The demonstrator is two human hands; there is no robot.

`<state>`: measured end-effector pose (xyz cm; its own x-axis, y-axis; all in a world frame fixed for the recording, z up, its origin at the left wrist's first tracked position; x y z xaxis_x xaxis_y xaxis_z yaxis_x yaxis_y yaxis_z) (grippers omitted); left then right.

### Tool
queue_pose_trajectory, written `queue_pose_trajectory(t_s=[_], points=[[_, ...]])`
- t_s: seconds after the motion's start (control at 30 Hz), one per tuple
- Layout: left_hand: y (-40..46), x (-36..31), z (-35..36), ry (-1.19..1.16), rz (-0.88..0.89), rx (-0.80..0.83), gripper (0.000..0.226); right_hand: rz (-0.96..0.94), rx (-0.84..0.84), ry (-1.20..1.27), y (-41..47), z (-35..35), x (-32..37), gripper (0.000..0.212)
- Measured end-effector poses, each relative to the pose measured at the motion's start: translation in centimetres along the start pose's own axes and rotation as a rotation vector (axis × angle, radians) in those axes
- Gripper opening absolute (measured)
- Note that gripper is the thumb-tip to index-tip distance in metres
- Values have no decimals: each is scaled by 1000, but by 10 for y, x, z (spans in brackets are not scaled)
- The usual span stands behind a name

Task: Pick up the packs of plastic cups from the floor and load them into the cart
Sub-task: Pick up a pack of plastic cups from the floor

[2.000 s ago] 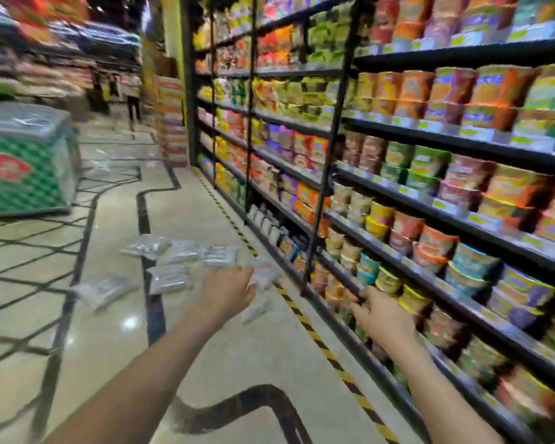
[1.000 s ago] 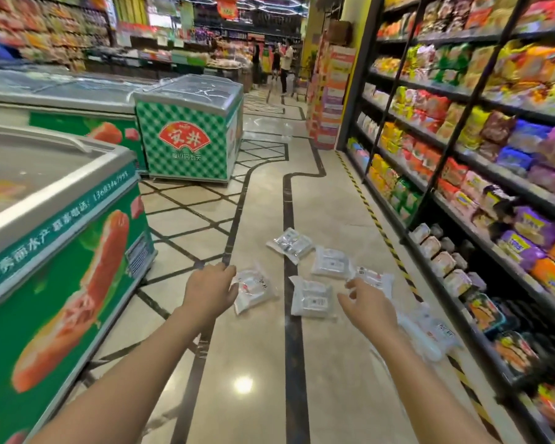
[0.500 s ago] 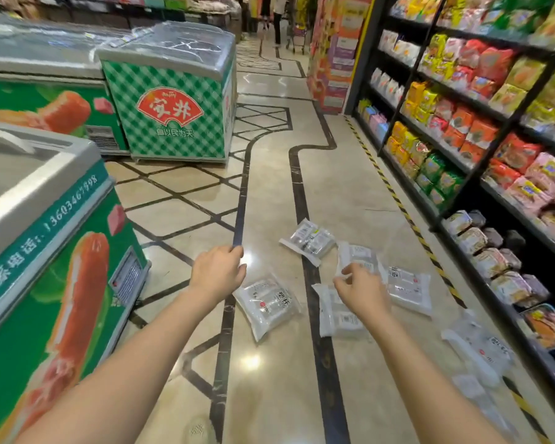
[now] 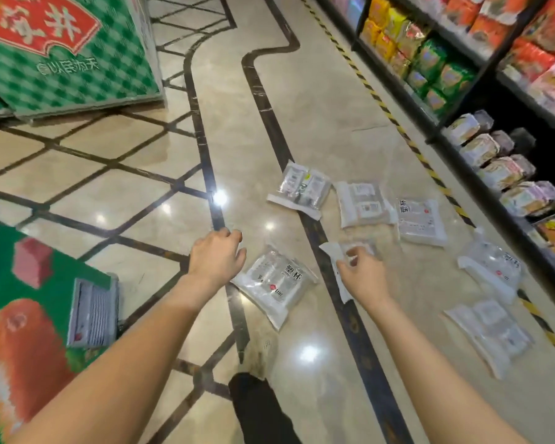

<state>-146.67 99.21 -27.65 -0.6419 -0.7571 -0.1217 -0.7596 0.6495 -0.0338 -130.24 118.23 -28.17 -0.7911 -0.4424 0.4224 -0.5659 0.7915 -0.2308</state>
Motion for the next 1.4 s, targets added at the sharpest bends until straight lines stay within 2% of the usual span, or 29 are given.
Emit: queue_pose_trajectory(t_s=[0.2,0.37,0.4,0.47,0.53,0.73,0.87,1.13,1.33,1.4], points=[[106,36,95,-38,30,115,27,110,63,-5,86,94,2,37],[176,54,212,-200,39,140,49,214,56,7,155,183,-13,38],[187,57,238,-231,27,162,45,229,57,7,167,203,-19,39],[207,62,296,-281,9,207,35,267,53,9,187,248,-34,40],[225,64,351,-308,9,231,35,324,43,28,204,293,-53,43],[263,71,523,-384,-4,349,50,543,-7,105,241,438,-120,52],[278,78,605,-390,13,463,62,668,-20,135,254,513,-159,61],[289,94,689,-465,25,620,85,823,-6,257,260,595,-207,76],[283,93,697,-590,-40,592,95,989,-43,597,253,611,-222,86],[282,91,692,-606,-55,560,89,1002,-67,627,252,608,-221,83]])
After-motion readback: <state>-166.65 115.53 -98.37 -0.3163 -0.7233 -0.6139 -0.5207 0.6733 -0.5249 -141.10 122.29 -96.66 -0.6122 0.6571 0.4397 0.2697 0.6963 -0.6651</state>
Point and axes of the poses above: each hand's wrist, its own y-axis towards the middle knuckle, its own z-axis out of the palm, x = y × z, the point moved 3 cm from there along y, towards the middle knuckle, and after that the axes turned 5 degrees about -x, right-handed, at the moved point
